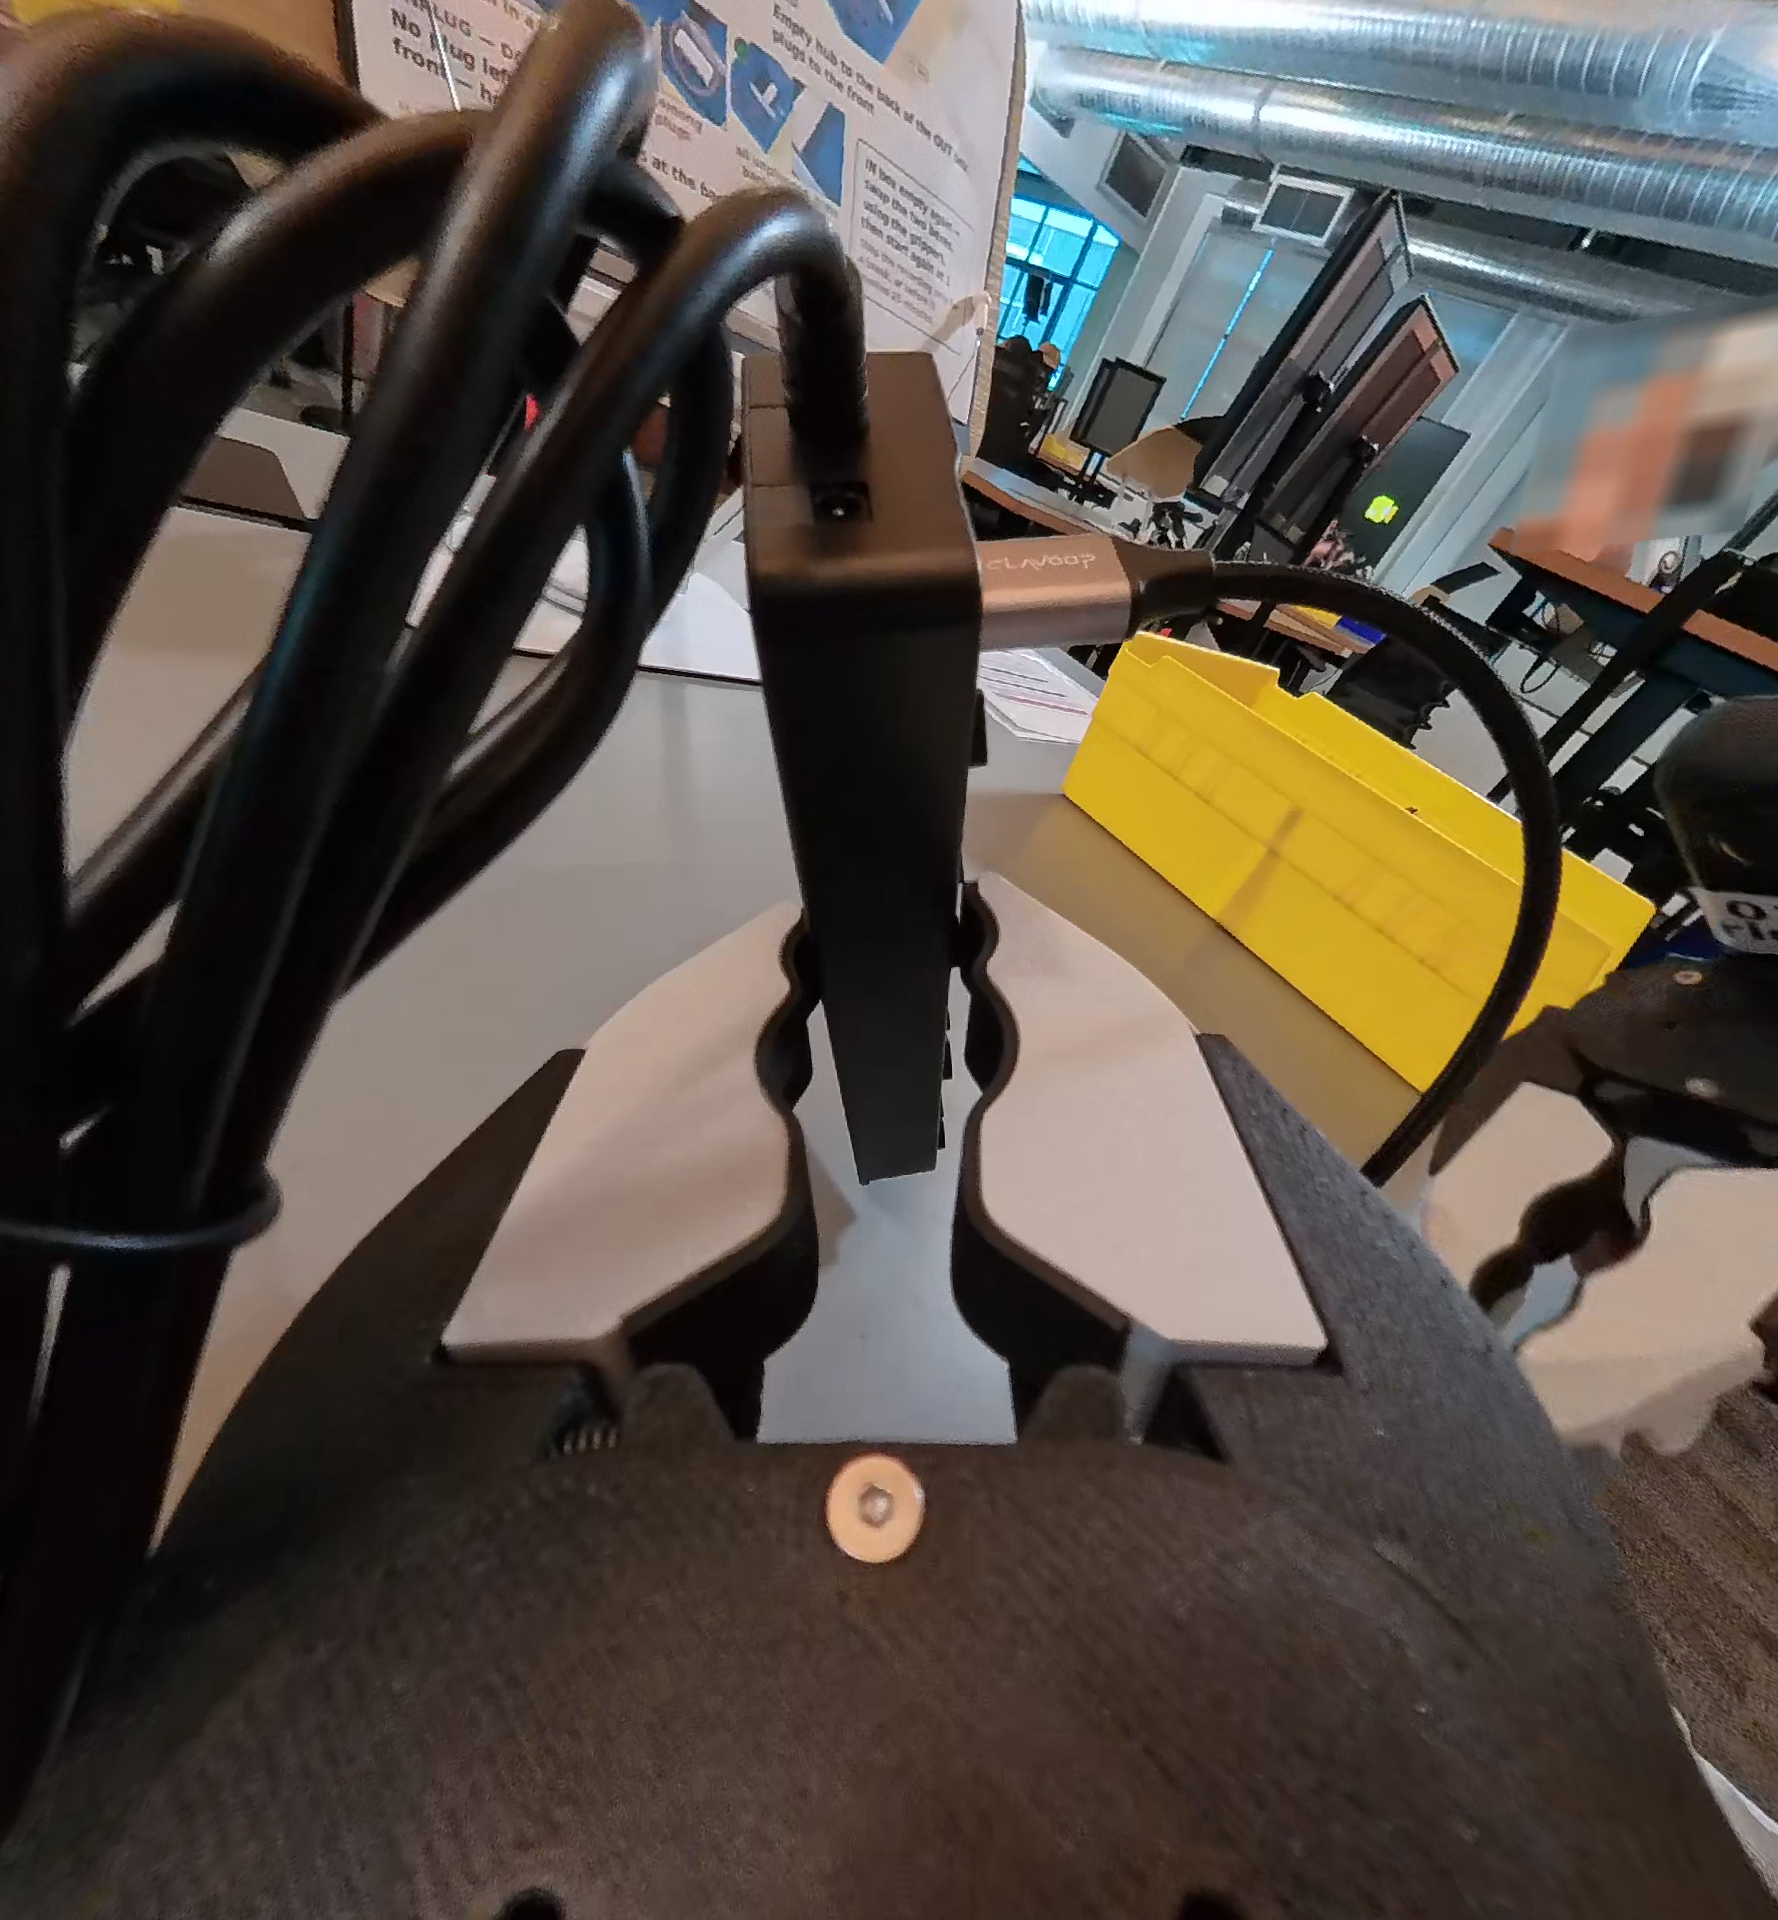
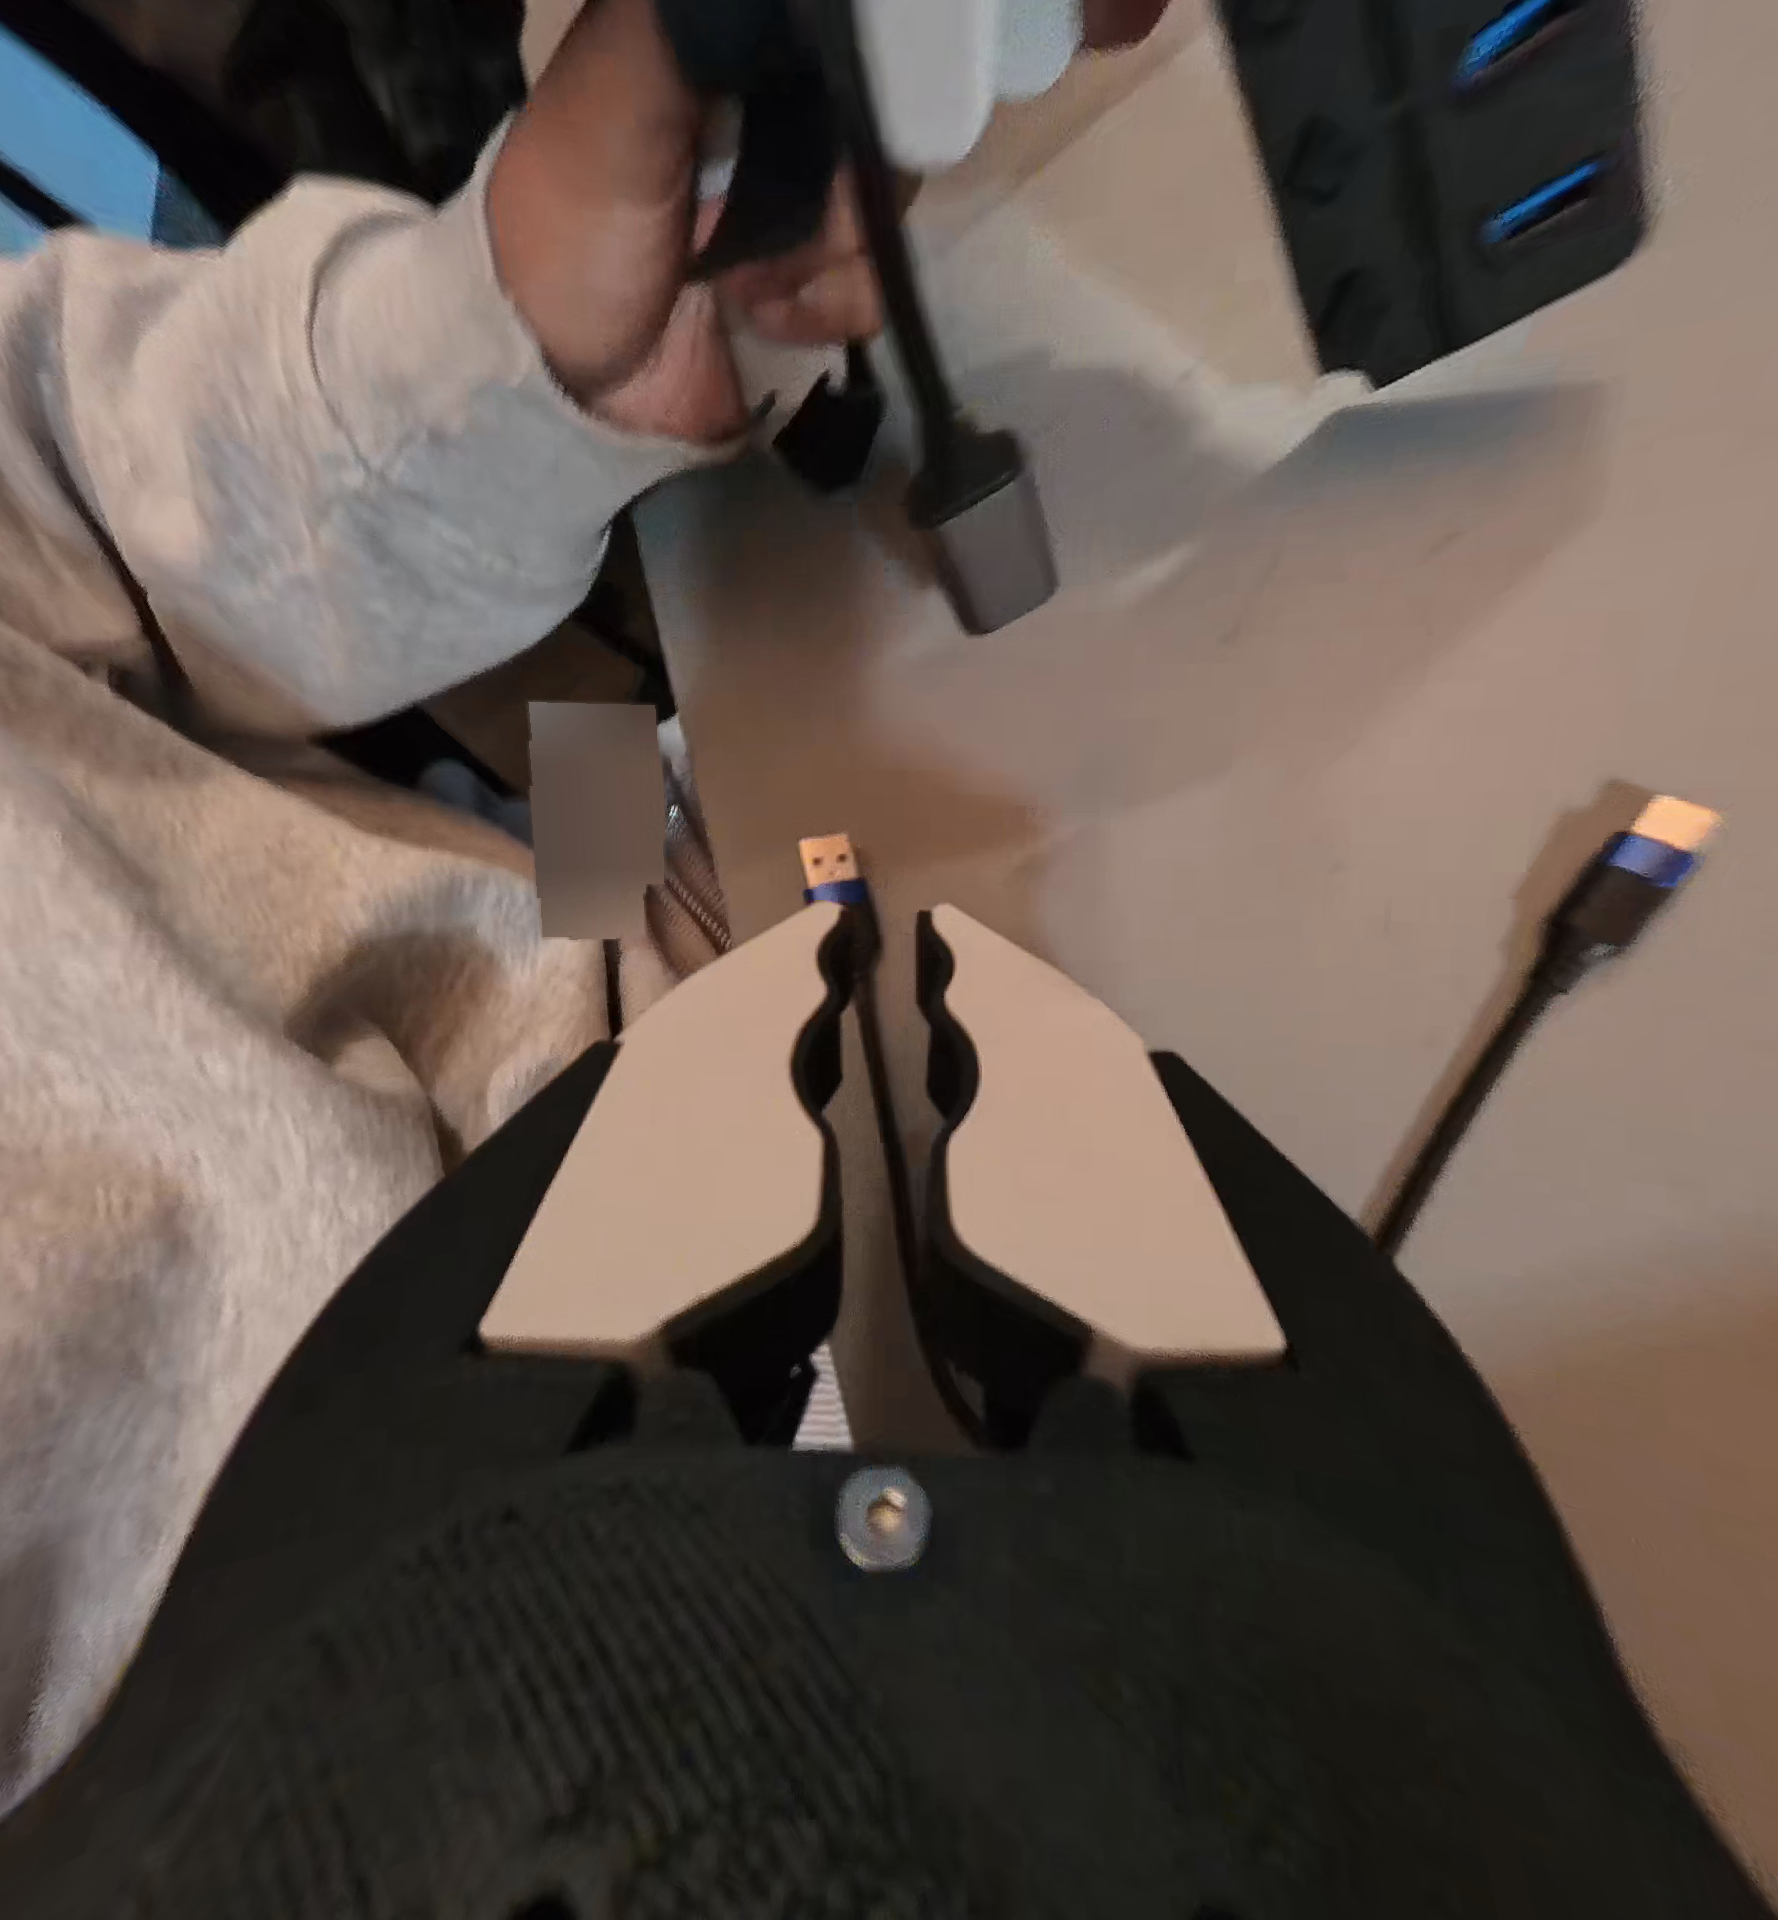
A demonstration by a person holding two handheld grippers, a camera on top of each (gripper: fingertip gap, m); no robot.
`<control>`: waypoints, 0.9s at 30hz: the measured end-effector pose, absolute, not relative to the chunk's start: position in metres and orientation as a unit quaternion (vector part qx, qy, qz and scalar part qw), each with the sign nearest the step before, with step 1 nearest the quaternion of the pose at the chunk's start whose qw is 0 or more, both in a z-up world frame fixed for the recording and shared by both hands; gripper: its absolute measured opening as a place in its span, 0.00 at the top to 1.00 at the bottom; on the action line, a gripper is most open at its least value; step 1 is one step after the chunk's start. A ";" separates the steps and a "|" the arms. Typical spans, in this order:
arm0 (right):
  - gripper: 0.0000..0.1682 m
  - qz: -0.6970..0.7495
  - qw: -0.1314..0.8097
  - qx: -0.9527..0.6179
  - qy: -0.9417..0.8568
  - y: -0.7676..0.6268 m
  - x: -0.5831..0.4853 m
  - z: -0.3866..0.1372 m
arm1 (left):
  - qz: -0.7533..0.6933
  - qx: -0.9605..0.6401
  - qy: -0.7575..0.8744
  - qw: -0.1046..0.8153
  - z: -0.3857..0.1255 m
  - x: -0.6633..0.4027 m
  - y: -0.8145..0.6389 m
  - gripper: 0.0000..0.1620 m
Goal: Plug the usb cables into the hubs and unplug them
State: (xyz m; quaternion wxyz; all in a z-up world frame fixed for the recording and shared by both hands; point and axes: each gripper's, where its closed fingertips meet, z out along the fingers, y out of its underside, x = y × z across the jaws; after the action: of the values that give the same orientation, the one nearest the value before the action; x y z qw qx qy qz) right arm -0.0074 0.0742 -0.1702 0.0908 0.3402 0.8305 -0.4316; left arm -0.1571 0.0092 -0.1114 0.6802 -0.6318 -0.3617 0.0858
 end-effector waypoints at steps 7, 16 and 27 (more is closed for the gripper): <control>0.93 -0.425 -0.052 0.421 0.800 0.120 -0.051 -0.165 | 0.081 -0.631 -0.362 0.682 -0.111 -0.157 0.009 0.83; 0.93 -0.419 0.045 0.400 0.814 0.094 -0.028 -0.178 | 0.076 -0.631 -0.364 0.682 -0.112 -0.157 0.010 0.83; 0.97 -0.336 0.062 0.335 0.878 0.069 0.002 -0.197 | 0.072 -0.631 -0.363 0.682 -0.112 -0.156 0.011 0.83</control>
State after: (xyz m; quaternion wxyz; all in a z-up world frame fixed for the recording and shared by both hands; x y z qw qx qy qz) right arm 0.0016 0.0693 -0.1974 0.0624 0.3348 0.8781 -0.3361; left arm -0.1559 0.0109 -0.1121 0.6822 -0.6305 -0.3630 0.0721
